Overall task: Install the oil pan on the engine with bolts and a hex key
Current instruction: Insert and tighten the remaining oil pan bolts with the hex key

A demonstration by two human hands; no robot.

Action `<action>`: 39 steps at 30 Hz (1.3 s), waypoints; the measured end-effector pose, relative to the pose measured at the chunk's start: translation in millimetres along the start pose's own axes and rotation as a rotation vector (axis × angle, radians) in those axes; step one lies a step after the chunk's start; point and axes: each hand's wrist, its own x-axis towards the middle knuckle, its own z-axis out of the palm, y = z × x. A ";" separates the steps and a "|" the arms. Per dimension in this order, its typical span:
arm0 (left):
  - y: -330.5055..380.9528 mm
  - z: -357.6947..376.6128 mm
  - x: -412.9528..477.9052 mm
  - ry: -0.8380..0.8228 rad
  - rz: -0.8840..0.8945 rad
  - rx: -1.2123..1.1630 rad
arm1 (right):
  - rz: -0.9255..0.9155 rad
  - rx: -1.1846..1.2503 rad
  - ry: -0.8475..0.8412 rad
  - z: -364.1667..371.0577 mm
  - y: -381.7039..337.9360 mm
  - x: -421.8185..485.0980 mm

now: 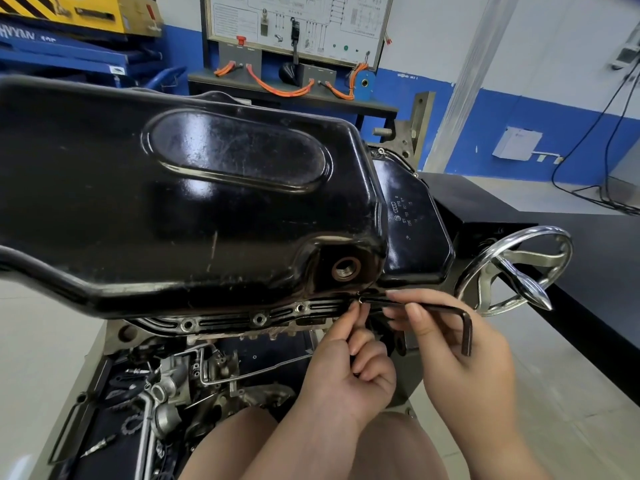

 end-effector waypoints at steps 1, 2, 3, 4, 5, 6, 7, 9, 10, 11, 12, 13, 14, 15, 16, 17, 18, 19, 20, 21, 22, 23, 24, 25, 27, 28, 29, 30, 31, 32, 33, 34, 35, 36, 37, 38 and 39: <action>0.5 -0.9 -0.2 -0.011 -0.006 0.003 | 0.011 -0.003 0.014 1.2 -0.2 1.0; 1.2 -1.6 -0.4 -0.024 -0.012 0.006 | 0.013 -0.007 0.028 2.4 -0.5 2.2; 1.9 -2.3 -0.6 -0.037 -0.017 0.010 | 0.011 -0.007 0.044 3.6 -1.0 3.7; 2.5 -2.8 -0.7 -0.051 -0.022 0.013 | 0.002 -0.007 0.058 5.0 -1.4 5.4; 3.1 -3.2 -0.7 -0.062 -0.025 0.016 | -0.012 -0.009 0.065 6.2 -1.9 6.8; 3.6 -3.4 -0.5 -0.072 -0.027 0.019 | -0.025 -0.014 0.066 7.5 -2.4 8.1; 4.1 -3.6 -0.2 -0.078 -0.027 0.025 | -0.039 -0.024 0.067 8.5 -2.8 9.4; 4.5 -4.1 0.8 -0.082 -0.025 0.040 | -0.078 -0.052 0.069 9.5 -2.6 10.8; 4.5 -4.2 1.2 -0.083 -0.024 0.047 | -0.097 -0.062 0.069 9.9 -2.5 11.0; 4.4 -4.3 1.5 -0.084 -0.022 0.053 | -0.111 -0.063 0.070 10.5 -2.5 10.8; 4.4 -4.2 1.9 -0.085 -0.021 0.057 | -0.115 -0.052 0.070 11.2 -2.1 10.1; 4.2 -3.9 2.3 -0.086 -0.018 0.059 | -0.108 -0.032 0.066 12.2 -1.4 8.9; 3.9 -3.4 2.6 -0.085 -0.015 0.059 | -0.094 -0.008 0.056 13.2 -0.5 7.4; 3.5 -2.9 3.1 -0.082 -0.011 0.057 | -0.076 0.017 0.042 13.6 0.5 5.8; 3.2 -2.2 3.4 -0.079 -0.006 0.057 | -0.062 0.042 0.026 13.5 1.2 4.4; 2.8 -1.6 3.7 -0.074 0.000 0.058 | -0.056 0.058 0.010 13.1 1.6 3.5; 2.5 -0.9 3.8 -0.069 0.006 0.060 | -0.058 0.064 -0.004 12.1 1.7 2.5; 2.2 -0.5 3.7 -0.065 0.012 0.064 | -0.061 0.064 -0.013 11.2 1.7 2.2; 1.9 -0.2 3.7 -0.064 0.017 0.068 | -0.061 0.066 -0.016 10.3 1.6 1.6; 1.5 -0.4 3.7 -0.063 0.019 0.072 | -0.058 0.068 -0.012 10.0 1.9 1.1; 1.2 -0.6 3.7 -0.066 0.018 0.075 | -0.055 0.071 0.000 9.6 2.4 0.5; 0.9 -1.1 3.6 -0.071 0.015 0.076 | -0.046 0.080 0.019 9.9 2.5 -0.1; 0.9 -1.6 3.5 -0.079 0.010 0.077 | -0.030 0.099 0.042 10.1 2.7 -0.4; 1.0 -2.1 3.2 -0.089 0.004 0.077 | -0.010 0.126 0.063 10.0 2.8 -0.2; 1.9 -3.2 2.5 -0.111 -0.010 0.075 | 0.019 0.163 0.082 9.7 2.8 0.9; 2.5 -3.8 2.4 -0.122 -0.015 0.077 | 0.022 0.155 0.079 9.5 2.7 1.6; 2.9 -4.4 2.3 -0.132 -0.019 0.079 | 0.023 0.142 0.070 10.1 2.6 2.2; 3.2 -4.6 2.2 -0.143 -0.024 0.081 | 0.025 0.136 0.059 10.6 2.5 2.1; 3.3 -4.7 2.2 -0.152 -0.030 0.081 | 0.026 0.135 0.045 11.6 2.4 2.1; 3.4 -4.4 2.3 -0.157 -0.035 0.078 | 0.025 0.137 0.030 12.4 2.3 1.5; 3.6 -4.1 2.5 -0.158 -0.037 0.073 | 0.021 0.139 0.012 13.2 2.1 1.2; 3.9 -3.6 2.8 -0.155 -0.037 0.071 | 0.014 0.136 -0.008 13.3 2.2 0.5; 4.3 -3.3 3.1 -0.153 -0.039 0.071 | 0.002 0.123 -0.027 13.1 2.4 0.0; 4.7 -3.0 3.3 -0.151 -0.042 0.070 | -0.011 0.101 -0.043 13.0 2.5 -0.7; 5.1 -2.8 3.4 -0.149 -0.043 0.070 | -0.019 0.080 -0.050 13.0 2.4 -1.3; 5.4 -2.7 3.4 -0.145 -0.040 0.073 | -0.019 0.068 -0.044 13.0 2.5 -1.6; 5.6 -2.8 3.4 -0.142 -0.035 0.078 | -0.015 0.062 -0.027 13.4 2.7 -1.6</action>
